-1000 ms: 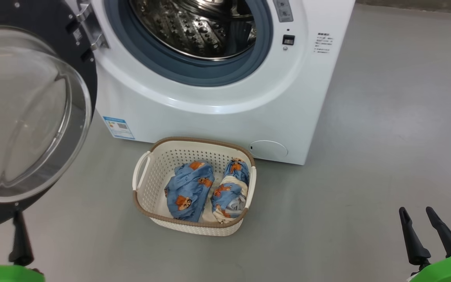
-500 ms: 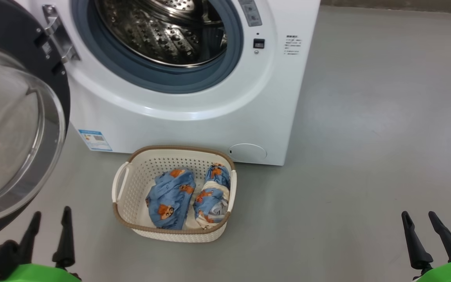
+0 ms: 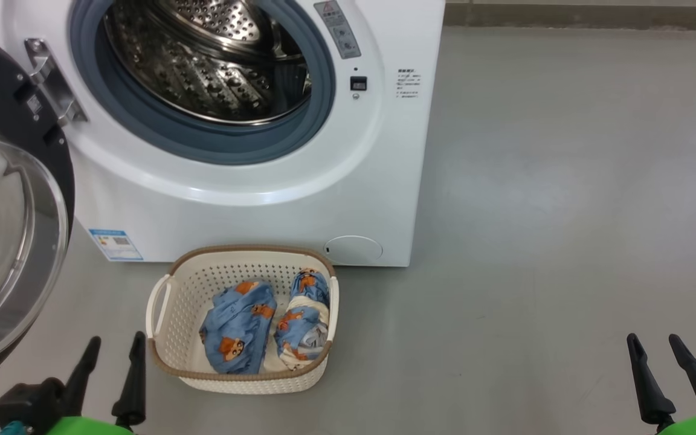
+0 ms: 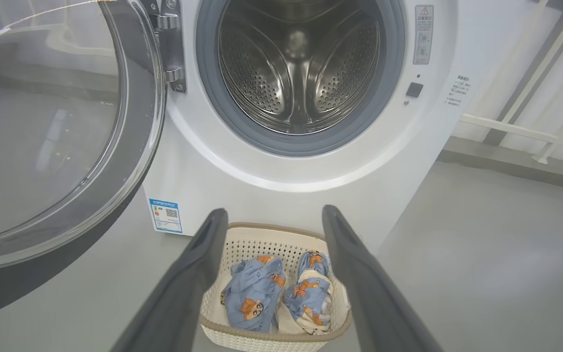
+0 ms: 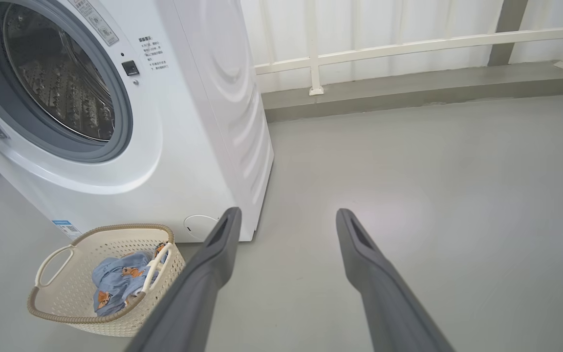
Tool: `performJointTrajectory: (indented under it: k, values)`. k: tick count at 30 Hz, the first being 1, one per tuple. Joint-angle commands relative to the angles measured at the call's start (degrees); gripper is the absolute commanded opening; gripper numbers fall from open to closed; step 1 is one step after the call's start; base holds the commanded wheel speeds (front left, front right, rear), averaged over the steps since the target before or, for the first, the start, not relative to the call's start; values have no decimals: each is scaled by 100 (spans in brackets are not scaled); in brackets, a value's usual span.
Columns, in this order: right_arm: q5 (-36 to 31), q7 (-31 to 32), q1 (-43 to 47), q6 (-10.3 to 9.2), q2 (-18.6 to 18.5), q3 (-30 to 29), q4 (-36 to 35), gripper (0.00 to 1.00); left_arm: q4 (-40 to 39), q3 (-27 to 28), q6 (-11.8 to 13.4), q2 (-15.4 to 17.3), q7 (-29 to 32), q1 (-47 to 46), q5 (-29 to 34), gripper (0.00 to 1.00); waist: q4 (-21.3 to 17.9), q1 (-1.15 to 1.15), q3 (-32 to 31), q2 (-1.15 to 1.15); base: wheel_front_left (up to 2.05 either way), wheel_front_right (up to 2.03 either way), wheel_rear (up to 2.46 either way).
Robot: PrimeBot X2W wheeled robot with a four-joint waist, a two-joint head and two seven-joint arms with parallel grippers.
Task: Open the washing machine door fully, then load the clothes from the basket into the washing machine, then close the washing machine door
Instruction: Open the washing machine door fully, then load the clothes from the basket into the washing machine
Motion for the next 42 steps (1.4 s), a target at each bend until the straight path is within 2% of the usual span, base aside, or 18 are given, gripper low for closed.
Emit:
performJointTrajectory:
  k: [1, 12, 25, 42]
  values:
    - [96, -71, 10, 16, -154, 91, -145, 100, -123, 163, -8, 201, -33, -52, -30, 100, -63, 0, -51, 0, 0, 0, 0]
    - [106, -71, 119, 16, -138, 45, -182, 100, -130, 32, -8, 246, -33, -55, -82, 100, -211, 0, -104, 0, 0, 0, 0]
    - [85, -71, 82, 16, -111, 7, -202, 100, -94, -49, -8, 322, -33, -141, -288, 100, -174, 0, -26, 0, 3, -10, 7]
    - [62, -71, -27, 16, -74, 44, -211, 100, -119, -110, -8, 400, -33, -252, -421, 100, -148, 0, 137, 0, 77, -155, 78]
